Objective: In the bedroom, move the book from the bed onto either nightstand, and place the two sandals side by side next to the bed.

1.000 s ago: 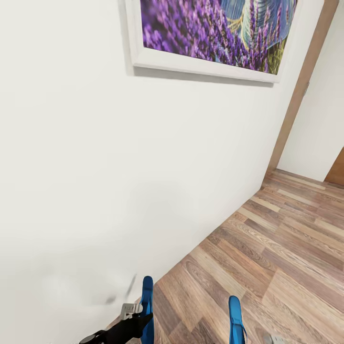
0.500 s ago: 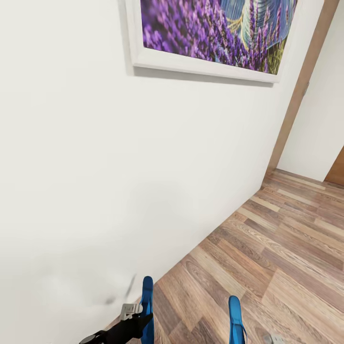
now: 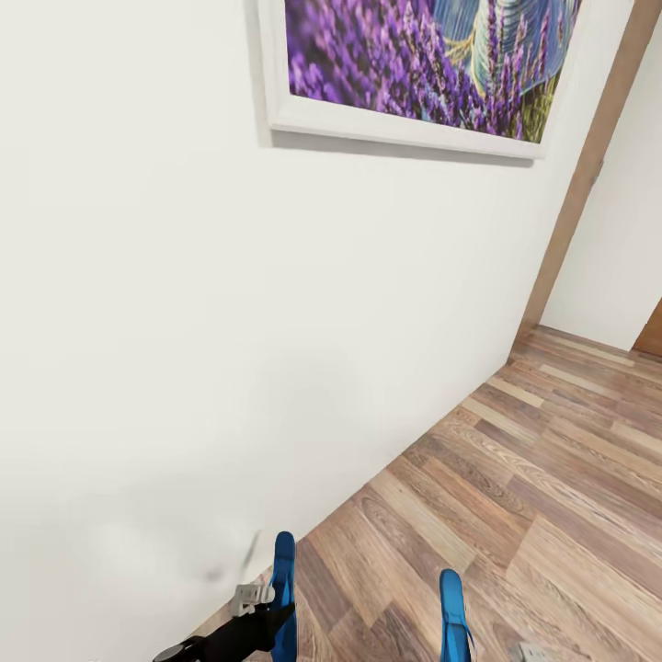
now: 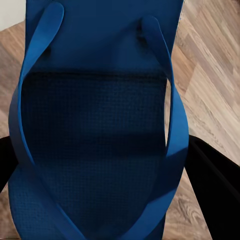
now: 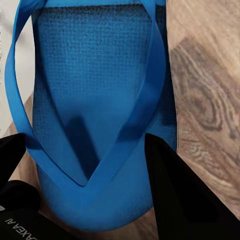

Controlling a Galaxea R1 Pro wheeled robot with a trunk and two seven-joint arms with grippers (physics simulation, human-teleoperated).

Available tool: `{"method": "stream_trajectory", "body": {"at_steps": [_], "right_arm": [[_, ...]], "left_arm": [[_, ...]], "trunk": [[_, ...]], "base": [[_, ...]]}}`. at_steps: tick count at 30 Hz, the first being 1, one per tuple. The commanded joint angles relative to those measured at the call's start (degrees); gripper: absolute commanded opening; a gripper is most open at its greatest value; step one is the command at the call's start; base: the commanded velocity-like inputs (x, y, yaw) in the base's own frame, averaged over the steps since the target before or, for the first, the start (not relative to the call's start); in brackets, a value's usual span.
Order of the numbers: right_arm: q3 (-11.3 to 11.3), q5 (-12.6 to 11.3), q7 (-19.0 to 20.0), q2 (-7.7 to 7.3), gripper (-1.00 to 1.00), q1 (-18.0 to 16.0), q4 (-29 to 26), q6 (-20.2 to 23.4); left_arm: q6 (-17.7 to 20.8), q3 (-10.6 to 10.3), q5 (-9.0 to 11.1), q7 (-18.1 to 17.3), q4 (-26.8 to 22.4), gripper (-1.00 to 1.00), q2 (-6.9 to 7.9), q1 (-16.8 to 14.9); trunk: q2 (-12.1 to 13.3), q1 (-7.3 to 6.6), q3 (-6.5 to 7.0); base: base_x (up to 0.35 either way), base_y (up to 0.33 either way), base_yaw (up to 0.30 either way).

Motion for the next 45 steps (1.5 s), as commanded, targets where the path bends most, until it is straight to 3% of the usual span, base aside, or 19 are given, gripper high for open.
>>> {"method": "stream_trajectory", "body": {"at_steps": [1,12,16,28,45], "right_arm": [[-0.08,-0.33,0.32,-0.01,-1.00,-0.01,0.02,0.32],[-0.08,-0.34,0.32,-0.05,-1.00,-0.01,0.02,0.32],[-0.08,-0.33,0.26,-0.05,-1.00,-0.01,0.14,0.32],[-0.08,-0.35,0.25,-0.01,-1.00,-0.01,0.87,0.32],[-0.08,-0.41,0.47,-0.10,-1.00,-0.01,2.04,0.32]], "left_arm": [[-0.41,-0.25,0.15,-0.01,0.09,-1.00,0.01,-0.04],[-0.43,-0.27,0.15,0.01,0.16,-1.00,0.01,-0.04],[-0.54,-0.28,-0.01,0.14,2.59,-1.00,0.01,-0.01],[-6.81,-0.19,-0.11,4.23,7.99,-1.00,0.09,0.18],[-7.32,-0.22,-0.11,4.41,8.35,-1.00,0.07,0.21]], "trunk": [[-0.02,-0.01,-0.08],[-0.02,-0.01,-0.48],[-0.02,-0.01,-0.59],[-0.02,-0.01,-0.62],[-0.02,-0.01,-0.62]], "base": [[0.000,0.000,0.243],[0.000,0.000,0.263],[0.000,0.000,0.186],[0.000,0.000,0.014],[0.000,0.000,0.000]]}}
